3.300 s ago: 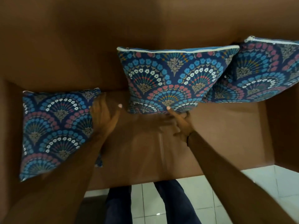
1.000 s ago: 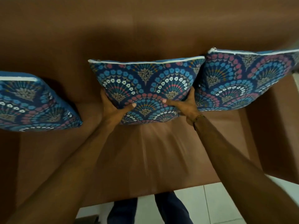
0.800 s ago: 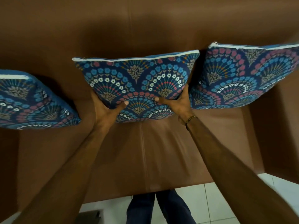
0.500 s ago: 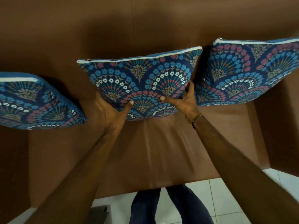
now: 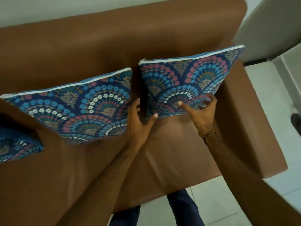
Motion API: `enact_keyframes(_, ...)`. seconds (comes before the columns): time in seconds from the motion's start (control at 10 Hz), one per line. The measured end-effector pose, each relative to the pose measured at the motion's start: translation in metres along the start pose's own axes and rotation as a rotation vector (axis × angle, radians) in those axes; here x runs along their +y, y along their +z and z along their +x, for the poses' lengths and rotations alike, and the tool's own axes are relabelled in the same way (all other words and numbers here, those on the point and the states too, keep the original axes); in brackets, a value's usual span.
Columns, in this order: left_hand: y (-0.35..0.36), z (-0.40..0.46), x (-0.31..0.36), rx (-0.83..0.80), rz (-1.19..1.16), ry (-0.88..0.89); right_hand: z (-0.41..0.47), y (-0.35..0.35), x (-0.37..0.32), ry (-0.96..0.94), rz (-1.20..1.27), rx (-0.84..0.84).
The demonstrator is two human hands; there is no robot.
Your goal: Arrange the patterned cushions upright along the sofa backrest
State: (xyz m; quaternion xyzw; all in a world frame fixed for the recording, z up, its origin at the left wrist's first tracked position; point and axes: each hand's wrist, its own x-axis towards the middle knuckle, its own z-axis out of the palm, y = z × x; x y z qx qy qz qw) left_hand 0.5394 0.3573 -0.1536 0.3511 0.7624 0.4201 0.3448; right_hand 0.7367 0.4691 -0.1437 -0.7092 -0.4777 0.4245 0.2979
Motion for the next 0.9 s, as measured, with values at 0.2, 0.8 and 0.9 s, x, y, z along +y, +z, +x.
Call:
enact_keyframes(0.2,0.061,0.06,0.015,0.016,-0.214,-0.131,0.092,-0.047,0.007,0.032,0.126,-0.172)
enact_keyframes(0.8,0.088,0.057,0.076,0.151,-0.197,-0.06,0.11,-0.09,-0.022,-0.181,0.065,-0.19)
enact_keyframes(0.9,0.048,0.048,0.109,0.159,-0.07,0.078,0.069,-0.103,-0.059,-0.299,-0.165,-0.138)
